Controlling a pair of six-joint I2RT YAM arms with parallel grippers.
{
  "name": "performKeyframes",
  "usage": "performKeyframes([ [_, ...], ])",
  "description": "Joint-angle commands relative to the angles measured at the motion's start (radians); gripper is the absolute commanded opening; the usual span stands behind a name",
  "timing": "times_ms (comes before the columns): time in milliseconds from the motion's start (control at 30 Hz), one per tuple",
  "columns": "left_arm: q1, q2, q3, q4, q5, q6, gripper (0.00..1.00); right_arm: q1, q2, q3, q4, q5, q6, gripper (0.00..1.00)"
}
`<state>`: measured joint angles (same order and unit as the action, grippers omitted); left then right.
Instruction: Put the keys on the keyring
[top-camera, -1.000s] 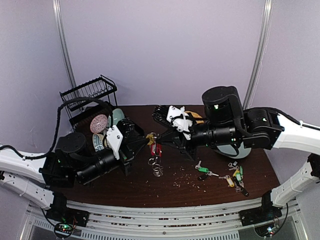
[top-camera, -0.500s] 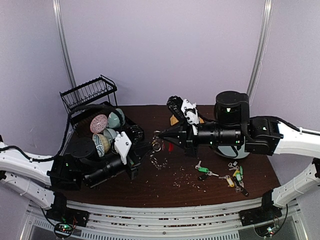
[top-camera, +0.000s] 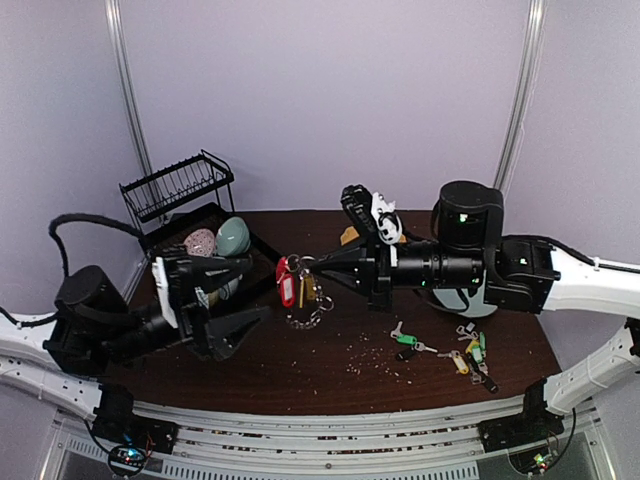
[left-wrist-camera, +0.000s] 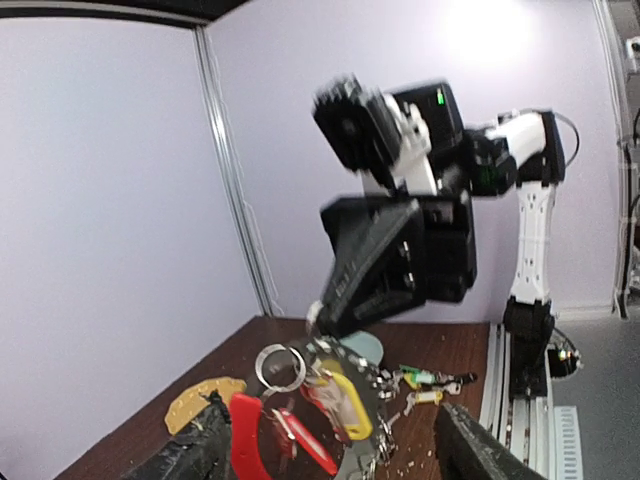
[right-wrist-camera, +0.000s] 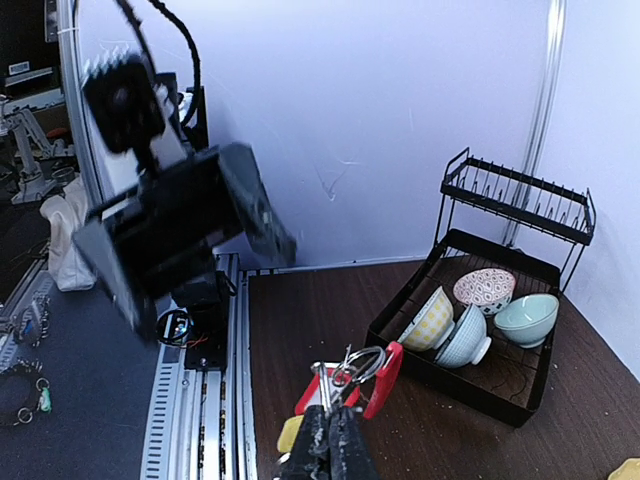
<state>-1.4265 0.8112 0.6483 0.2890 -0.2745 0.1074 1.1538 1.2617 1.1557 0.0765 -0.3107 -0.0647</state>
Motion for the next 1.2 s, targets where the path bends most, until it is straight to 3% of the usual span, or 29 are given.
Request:
performKeyframes([
  [0,0.011,-0.05,0.056,-0.013,-0.019,0.001,0.63,-0.005,-0.009,-0.017,0.068,-0.084,-0.012,0.0],
  [100,0.011,0.063,0.201,-0.172,-0.045,-0.012,0.4,-0.006,-0.003,-0.012,0.07,-0.091,-0.02,0.0],
  [467,0.012,0.228,0.383,-0.331,-0.025,-0.009,0.42,-0.004,0.001,-0.004,0.054,-0.091,-0.027,0.0],
  [567,0.014,0.215,0.37,-0.316,-0.075,-0.012,0.26,-0.003,0.001,-0.005,0.055,-0.102,-0.031,0.0],
  [800,0.014,0.237,0.387,-0.344,-0.061,-0.011,0.01,-0.004,0.007,0.004,0.034,-0.109,-0.05,0.0],
  [1033,0.014,0.257,0.406,-0.387,-0.071,-0.01,0.0,-0.005,0.006,0.002,0.006,-0.077,-0.058,0.0],
  [1100,0.015,0.278,0.445,-0.448,-0.141,-0.028,0.0,-0.006,0.005,0.002,-0.024,-0.032,-0.063,0.2],
  [1167,0.014,0.312,0.512,-0.559,-0.236,-0.059,0.0,-0.009,0.005,0.002,-0.064,0.023,-0.072,0.3],
])
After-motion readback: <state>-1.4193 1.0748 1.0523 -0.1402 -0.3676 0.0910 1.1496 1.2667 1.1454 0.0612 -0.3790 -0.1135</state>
